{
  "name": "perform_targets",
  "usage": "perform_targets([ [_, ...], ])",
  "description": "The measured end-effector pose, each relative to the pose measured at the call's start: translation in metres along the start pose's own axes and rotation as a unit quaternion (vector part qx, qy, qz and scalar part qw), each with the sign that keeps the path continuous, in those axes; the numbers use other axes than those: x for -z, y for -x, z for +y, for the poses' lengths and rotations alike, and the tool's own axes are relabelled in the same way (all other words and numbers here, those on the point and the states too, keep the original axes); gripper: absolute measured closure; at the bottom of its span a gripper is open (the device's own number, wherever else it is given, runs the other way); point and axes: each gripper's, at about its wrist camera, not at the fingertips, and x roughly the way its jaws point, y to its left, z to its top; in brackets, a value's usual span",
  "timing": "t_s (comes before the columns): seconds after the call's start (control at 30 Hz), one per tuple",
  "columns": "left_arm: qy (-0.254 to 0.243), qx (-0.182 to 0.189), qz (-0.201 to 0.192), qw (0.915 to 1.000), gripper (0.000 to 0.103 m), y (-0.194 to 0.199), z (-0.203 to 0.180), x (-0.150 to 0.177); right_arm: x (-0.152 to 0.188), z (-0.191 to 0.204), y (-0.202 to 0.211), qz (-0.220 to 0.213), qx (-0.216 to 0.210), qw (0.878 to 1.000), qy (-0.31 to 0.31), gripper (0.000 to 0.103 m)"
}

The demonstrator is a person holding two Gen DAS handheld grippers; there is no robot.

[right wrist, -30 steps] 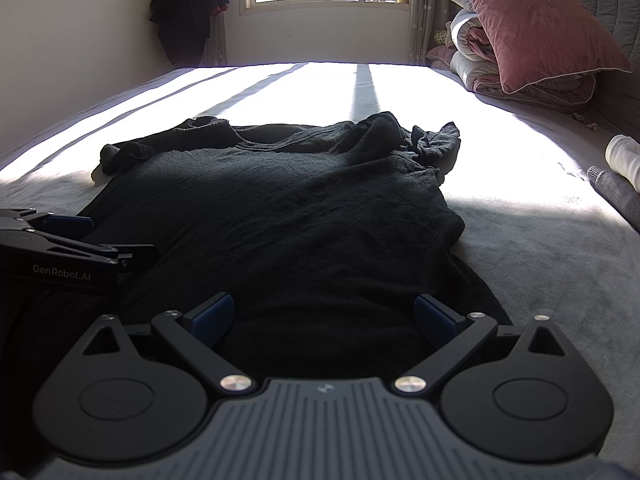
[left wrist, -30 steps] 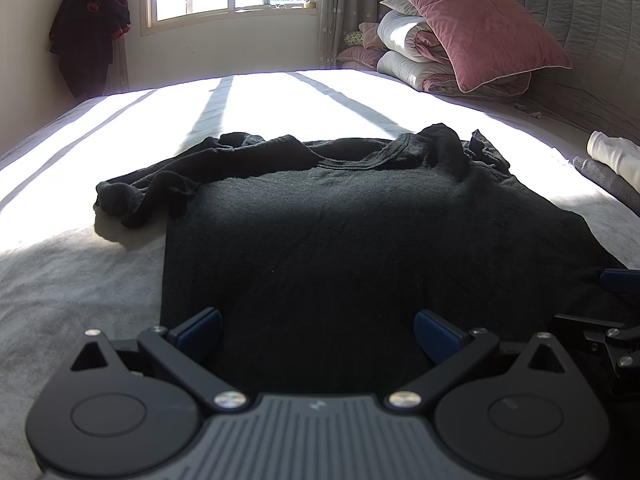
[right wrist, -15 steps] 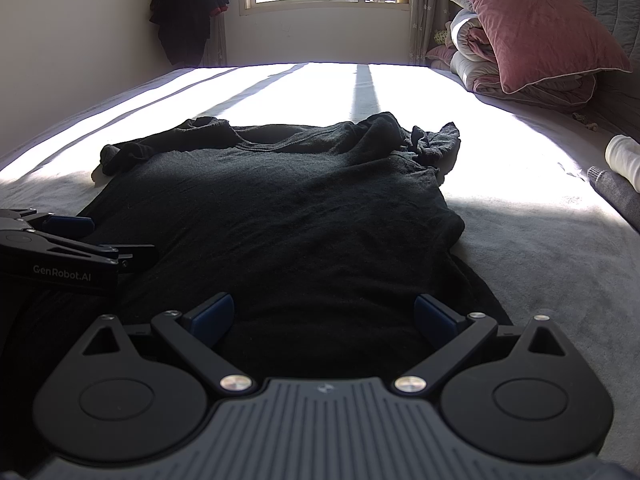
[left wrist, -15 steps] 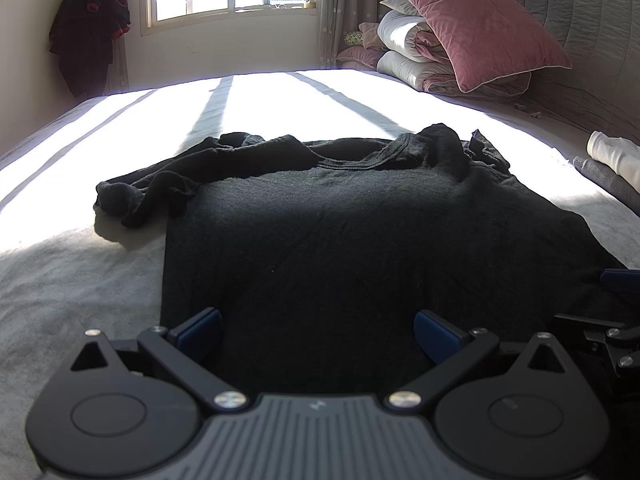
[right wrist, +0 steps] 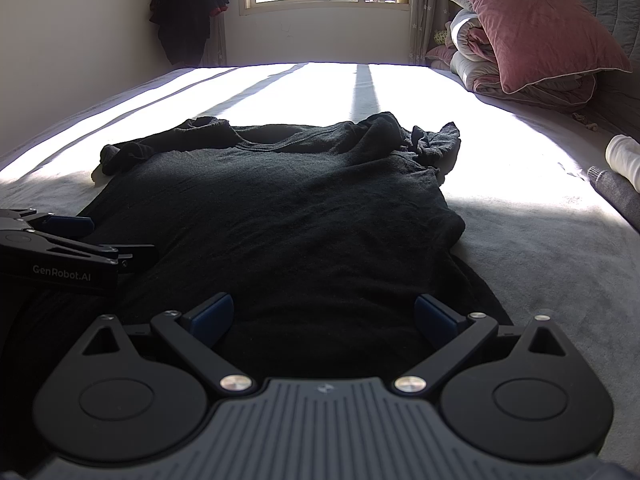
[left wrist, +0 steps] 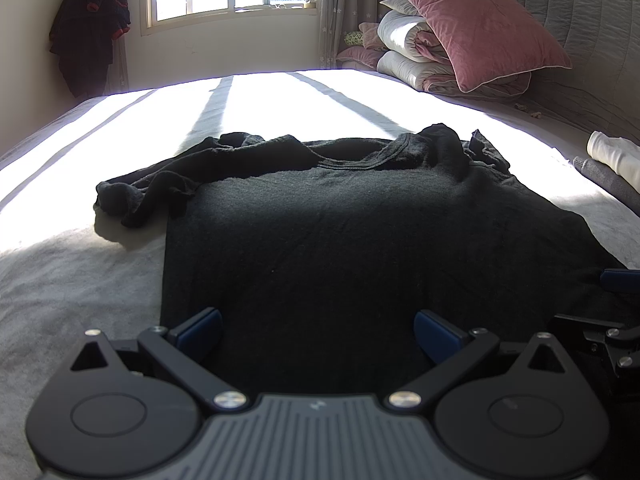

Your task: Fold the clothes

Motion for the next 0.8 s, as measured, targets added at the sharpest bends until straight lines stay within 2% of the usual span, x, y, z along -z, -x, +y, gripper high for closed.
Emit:
perform_targets([
  [0.8, 0.000, 0.000, 0.000, 1.0000, 0.000, 0.0001, 0.0000, -0.0001, -0.0002, -0.0023, 0.0014, 0.001, -0.011, 1.000, -0.006, 0.002],
])
